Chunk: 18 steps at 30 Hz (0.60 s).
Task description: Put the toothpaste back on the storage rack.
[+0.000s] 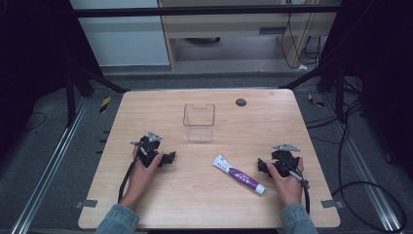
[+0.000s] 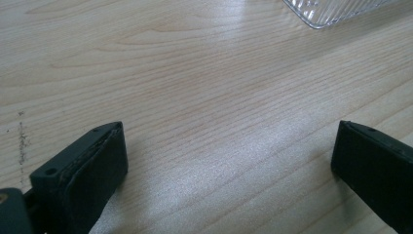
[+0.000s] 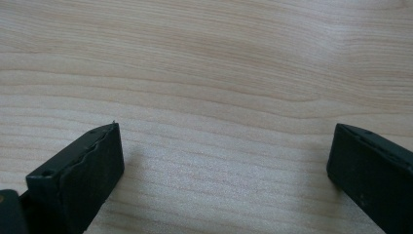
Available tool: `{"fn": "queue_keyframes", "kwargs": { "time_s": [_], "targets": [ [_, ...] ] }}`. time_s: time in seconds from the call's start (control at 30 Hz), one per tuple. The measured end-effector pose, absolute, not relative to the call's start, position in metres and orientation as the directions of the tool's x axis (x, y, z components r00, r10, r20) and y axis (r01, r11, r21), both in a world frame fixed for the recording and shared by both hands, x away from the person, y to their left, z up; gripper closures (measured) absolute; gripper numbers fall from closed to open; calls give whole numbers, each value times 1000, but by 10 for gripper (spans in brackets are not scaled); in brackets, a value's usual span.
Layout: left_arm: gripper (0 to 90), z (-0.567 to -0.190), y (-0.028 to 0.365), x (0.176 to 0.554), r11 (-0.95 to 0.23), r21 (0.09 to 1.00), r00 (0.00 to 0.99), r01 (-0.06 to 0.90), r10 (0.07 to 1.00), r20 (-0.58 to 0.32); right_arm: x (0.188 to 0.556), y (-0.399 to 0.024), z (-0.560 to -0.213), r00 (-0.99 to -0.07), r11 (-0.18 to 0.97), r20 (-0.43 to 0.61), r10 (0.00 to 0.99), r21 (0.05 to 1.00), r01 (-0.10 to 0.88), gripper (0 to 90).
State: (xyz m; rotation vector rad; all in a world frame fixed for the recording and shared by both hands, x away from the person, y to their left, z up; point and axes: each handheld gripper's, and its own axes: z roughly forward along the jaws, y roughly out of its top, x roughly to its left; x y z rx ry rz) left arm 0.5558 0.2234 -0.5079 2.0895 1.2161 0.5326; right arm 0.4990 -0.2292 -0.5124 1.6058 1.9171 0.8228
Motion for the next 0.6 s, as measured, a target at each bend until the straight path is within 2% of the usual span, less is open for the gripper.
{"fn": "queue_keyframes", "kwargs": {
  "time_s": [0.1,0.17,0.2,0.3,0.43,0.5,0.6],
  "targets": [
    [0,-508,223,556,-354,710,486,608,874,20,500,-230,-512,-189,131,-1,982,724,678,13],
    [0,-508,223,556,-354,711,486,607,874,20,500,-230,-511,-198,136,2,980,722,678,44],
    [0,-508,223,556,-355,711,486,607,873,20,500,-232,-509,-211,145,2,977,722,677,98],
    [0,-508,223,556,-353,712,487,607,873,18,497,-234,-495,-237,168,-13,971,745,646,112],
    [0,-508,223,556,-354,711,488,608,873,19,486,-226,-464,-326,245,-37,945,740,626,170],
    [0,-508,223,556,-354,711,488,607,873,18,484,-223,-458,-344,259,-38,938,736,625,183],
    [0,-508,223,556,-354,711,488,608,873,17,479,-211,-443,-419,332,-55,906,706,625,213]
  ]
}}
